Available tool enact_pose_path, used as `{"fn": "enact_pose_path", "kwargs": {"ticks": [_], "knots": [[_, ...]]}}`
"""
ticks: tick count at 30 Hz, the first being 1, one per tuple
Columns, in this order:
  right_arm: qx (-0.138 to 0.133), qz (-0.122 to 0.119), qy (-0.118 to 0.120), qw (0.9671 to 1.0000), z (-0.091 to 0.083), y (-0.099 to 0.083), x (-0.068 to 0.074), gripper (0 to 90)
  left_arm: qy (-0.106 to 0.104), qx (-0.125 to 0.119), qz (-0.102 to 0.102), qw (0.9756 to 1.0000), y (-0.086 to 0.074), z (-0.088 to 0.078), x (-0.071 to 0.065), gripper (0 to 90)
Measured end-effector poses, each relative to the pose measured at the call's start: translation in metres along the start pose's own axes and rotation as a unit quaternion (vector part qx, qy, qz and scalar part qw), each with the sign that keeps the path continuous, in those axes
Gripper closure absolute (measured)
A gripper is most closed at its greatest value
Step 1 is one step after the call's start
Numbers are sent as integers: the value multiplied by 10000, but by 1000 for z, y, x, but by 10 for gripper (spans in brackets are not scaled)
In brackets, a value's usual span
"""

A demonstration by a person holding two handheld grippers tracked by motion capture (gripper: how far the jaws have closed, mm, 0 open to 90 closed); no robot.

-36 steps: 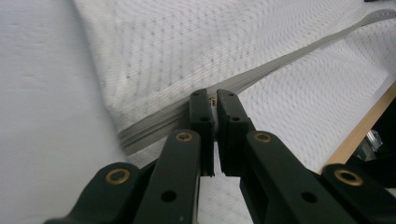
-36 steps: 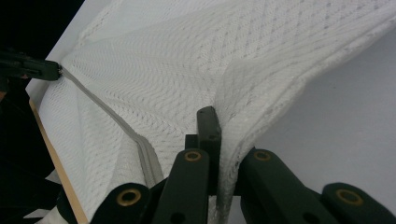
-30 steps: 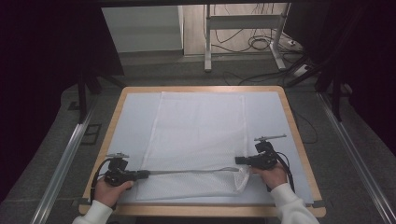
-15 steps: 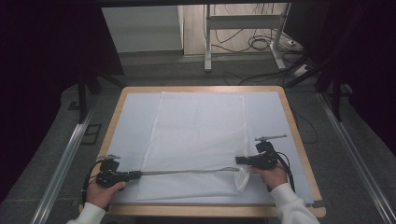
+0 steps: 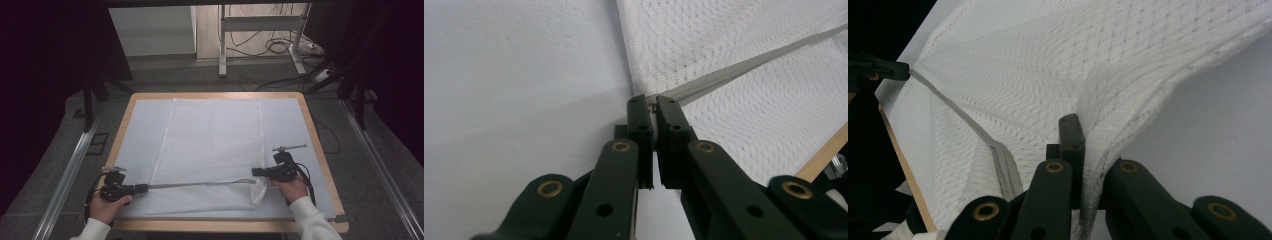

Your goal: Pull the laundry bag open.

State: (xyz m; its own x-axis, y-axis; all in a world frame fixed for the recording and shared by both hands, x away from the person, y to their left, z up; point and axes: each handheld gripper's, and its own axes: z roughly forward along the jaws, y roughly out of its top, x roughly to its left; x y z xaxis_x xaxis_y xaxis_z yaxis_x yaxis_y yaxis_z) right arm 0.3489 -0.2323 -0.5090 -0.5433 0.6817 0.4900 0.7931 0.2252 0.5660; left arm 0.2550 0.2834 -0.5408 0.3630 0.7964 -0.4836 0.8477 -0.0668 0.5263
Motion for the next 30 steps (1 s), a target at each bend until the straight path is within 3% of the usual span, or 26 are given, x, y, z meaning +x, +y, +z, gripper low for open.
{"fn": "enact_pose_path", "kwargs": {"ticks": [11,14,17,19,23,25,30], "knots": [[-38,-134,-87,9999,-3,0,2,869,125,-88,185,9997,-1,1,-10,855],[-112,-226,-259,9993,-4,0,4,650,408,-203,343,9984,-2,-1,-13,733],[-228,-267,-448,9984,-10,-2,6,538,556,-510,545,9957,-1,-5,-20,608],[-390,-351,-638,9966,-18,-5,8,456,667,-734,693,9927,2,-8,-27,470],[-653,-536,-1026,9911,-36,-13,8,346,622,-884,1029,9888,11,-8,-38,343],[-802,-682,-1096,9884,-46,-17,7,325,644,-910,1170,9869,17,-6,-40,309],[-999,-943,-1264,9824,-63,-26,1,273,645,-949,1277,9852,34,2,-41,265]]}}
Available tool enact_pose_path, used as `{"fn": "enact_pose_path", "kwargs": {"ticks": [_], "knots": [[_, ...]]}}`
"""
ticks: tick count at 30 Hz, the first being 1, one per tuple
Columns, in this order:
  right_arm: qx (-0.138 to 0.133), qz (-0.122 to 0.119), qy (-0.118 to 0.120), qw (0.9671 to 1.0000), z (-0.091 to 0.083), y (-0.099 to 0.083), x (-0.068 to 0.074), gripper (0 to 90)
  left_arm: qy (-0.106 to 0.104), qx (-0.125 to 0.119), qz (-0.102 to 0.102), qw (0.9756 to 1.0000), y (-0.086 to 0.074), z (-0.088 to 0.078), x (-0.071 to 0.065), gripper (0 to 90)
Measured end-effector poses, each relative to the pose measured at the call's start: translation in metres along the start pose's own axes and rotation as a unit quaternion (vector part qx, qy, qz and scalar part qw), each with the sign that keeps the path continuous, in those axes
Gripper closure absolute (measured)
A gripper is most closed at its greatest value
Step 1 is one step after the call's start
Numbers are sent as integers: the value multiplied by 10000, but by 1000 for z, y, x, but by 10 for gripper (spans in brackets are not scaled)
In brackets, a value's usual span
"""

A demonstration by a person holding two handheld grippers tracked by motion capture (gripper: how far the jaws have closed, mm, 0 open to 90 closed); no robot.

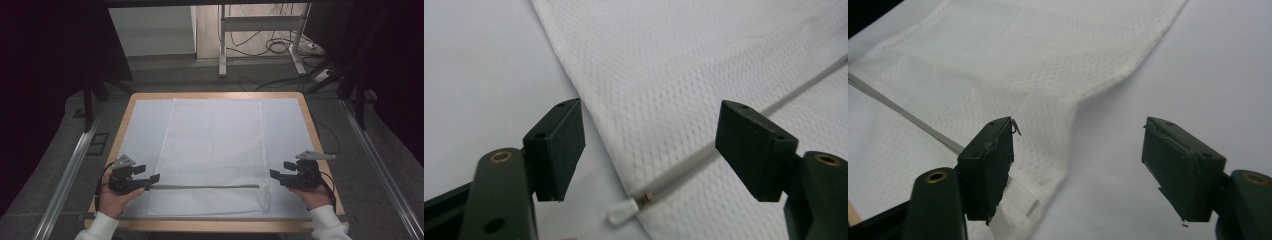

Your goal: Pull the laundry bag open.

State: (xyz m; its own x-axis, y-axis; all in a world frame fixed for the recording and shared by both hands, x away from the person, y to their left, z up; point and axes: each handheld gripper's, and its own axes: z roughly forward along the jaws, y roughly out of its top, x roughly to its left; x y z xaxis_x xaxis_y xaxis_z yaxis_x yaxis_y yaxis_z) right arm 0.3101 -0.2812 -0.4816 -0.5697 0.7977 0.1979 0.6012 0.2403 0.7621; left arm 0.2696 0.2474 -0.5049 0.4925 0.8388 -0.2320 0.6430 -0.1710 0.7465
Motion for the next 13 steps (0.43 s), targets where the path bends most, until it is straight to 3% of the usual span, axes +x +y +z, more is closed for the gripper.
{"fn": "enact_pose_path", "kwargs": {"ticks": [4,13], "knots": [[-87,-41,31,9999,-2,-3,-5,255,-30,-85,36,10000,6,4,-2,264],[-228,-187,53,9996,-1,0,-1,224,-51,-194,71,9998,4,1,-3,254]]}}
